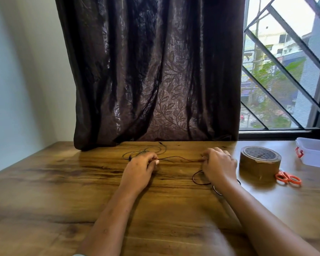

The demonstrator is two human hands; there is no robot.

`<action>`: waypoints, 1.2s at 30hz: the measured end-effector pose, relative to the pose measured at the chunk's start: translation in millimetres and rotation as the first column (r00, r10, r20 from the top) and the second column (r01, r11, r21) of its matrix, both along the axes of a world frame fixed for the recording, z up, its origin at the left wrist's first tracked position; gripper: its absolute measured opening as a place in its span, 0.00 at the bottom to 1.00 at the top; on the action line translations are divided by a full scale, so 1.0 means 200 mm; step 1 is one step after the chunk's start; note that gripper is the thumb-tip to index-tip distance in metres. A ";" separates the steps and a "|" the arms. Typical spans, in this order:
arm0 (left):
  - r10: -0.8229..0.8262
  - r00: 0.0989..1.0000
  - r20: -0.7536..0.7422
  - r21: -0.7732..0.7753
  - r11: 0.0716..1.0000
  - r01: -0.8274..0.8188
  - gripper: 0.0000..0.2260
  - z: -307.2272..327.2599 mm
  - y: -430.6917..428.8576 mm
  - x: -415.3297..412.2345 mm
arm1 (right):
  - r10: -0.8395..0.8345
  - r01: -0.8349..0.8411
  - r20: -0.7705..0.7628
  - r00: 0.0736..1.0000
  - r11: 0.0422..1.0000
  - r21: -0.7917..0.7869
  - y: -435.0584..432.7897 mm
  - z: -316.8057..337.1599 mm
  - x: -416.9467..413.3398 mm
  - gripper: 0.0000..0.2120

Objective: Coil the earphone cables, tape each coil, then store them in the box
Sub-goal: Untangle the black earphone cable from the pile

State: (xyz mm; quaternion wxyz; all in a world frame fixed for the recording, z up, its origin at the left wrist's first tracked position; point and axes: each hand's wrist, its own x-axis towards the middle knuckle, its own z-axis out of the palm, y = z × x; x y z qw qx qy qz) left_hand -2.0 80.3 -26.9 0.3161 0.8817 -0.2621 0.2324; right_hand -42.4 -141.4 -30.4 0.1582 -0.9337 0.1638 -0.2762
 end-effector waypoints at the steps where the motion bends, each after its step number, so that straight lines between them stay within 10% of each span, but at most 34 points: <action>1: -0.031 0.999 0.005 -0.015 0.999 0.031 0.04 0.00 -0.01 -0.01 | 0.098 -0.098 0.000 0.995 0.995 -0.014 0.02 0.00 0.01 0.19; 4: -0.110 0.994 0.025 -0.070 0.991 0.111 0.04 0.01 -0.05 -0.03 | 0.506 -0.510 0.067 0.860 0.850 0.128 0.12 0.00 0.01 0.20; 8: -0.123 0.992 0.005 -0.105 0.987 0.123 0.05 0.01 -0.07 -0.04 | 0.646 -0.666 0.163 0.746 0.724 0.180 0.20 0.00 0.00 0.08; 15: 0.065 0.995 0.073 -0.008 0.998 -0.065 0.04 0.02 0.02 0.00 | 0.413 -0.550 0.367 0.834 0.679 0.486 0.05 0.04 0.00 0.11; 24: -0.035 0.983 0.181 -0.051 0.998 0.045 0.05 0.01 -0.06 -0.02 | 0.744 -0.663 0.153 0.650 0.457 0.592 0.25 0.04 -0.02 0.07; 36: 0.128 0.973 0.190 -0.010 0.992 -0.128 0.06 0.02 0.02 -0.01 | 0.416 -0.569 0.388 0.822 0.581 0.582 -0.01 0.08 -0.01 0.10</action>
